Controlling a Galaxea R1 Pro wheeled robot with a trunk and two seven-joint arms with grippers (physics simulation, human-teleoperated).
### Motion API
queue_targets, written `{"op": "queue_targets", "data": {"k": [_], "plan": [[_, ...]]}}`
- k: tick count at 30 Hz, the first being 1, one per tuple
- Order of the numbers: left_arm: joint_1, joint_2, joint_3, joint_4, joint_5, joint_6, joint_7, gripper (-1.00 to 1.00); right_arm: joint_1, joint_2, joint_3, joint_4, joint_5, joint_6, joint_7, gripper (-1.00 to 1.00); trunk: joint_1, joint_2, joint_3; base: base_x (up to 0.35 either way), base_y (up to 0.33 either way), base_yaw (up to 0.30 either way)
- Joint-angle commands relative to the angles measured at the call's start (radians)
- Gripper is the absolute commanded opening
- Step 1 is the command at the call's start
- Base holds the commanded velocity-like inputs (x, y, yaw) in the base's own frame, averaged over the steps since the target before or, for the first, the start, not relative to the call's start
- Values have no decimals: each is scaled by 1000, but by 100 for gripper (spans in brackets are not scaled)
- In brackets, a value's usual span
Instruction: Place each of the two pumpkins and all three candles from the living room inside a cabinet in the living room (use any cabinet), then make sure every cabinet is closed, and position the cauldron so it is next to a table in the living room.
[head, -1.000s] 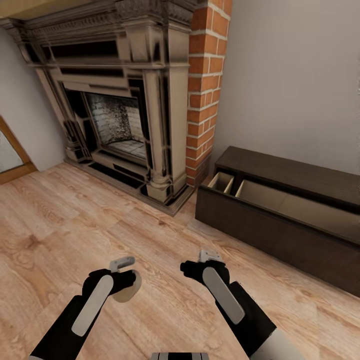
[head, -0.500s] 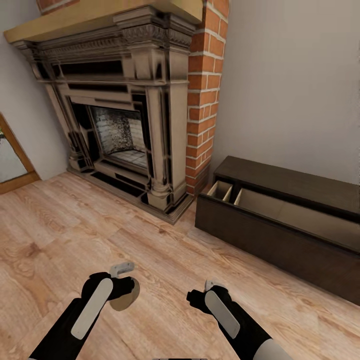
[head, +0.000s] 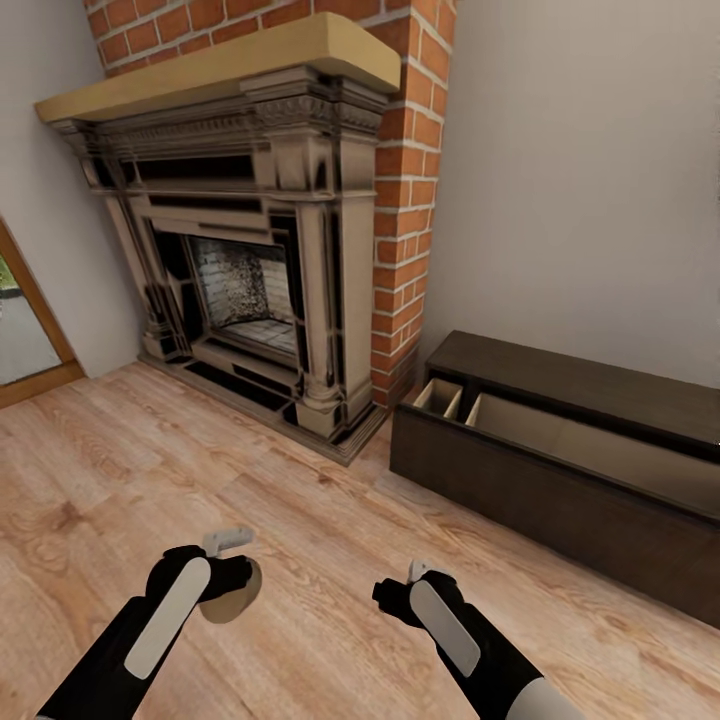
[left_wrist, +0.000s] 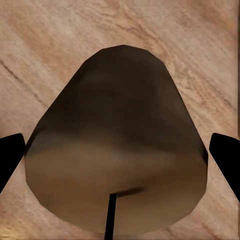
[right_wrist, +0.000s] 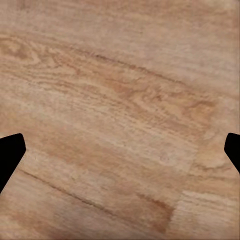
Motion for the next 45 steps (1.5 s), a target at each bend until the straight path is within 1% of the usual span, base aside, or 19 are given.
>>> {"op": "queue_targets", "data": {"k": [1,5,15,25,29,31,33,35,37,40,45], "plan": [[-1,1,-3,-1,10,1,11,-100,-1,-1,1,-1,-9,0,-8,100,-1,0,3,0,0,-28],[0,2,-5,-1,9,1,9,-100,-1,-1,1,-1,-29,-4,-8,100,-2,1,18,0,0,-166],[2,4,-7,-7,6,1,5,-100,-1,-2,0,-1,-37,-6,-7,100,-7,3,57,-40,0,-268],[2,3,-13,-11,6,2,5,-100,-1,-2,0,0,-37,-6,1,100,-45,73,84,-15,0,-264],[2,3,-13,-20,7,3,5,-100,-1,-2,-1,8,-36,-5,49,100,-61,101,92,0,0,-216],[2,2,-14,-22,7,3,6,-100,-1,-3,-1,18,-35,-3,95,100,-68,115,96,0,0,-201],[2,1,-16,-23,7,3,6,-100,-1,-10,-1,38,-34,-4,146,100,-76,129,99,0,0,-192],[2,0,-30,-23,7,3,7,-100,-1,-21,-1,77,-31,-10,198,100,-84,143,103,0,0,-184],[2,-3,-58,-23,7,3,9,-100,-1,-27,-1,114,-29,-16,256,100,-91,157,107,0,0,-174],[2,-5,-80,-23,8,3,10,-100,-1,-30,-1,136,-28,-18,284,100,-103,178,112,0,0,-170],[2,-7,-98,-23,13,3,10,-100,-1,-51,0,148,-29,-25,297,100,-122,213,120,0,0,-167]]}}
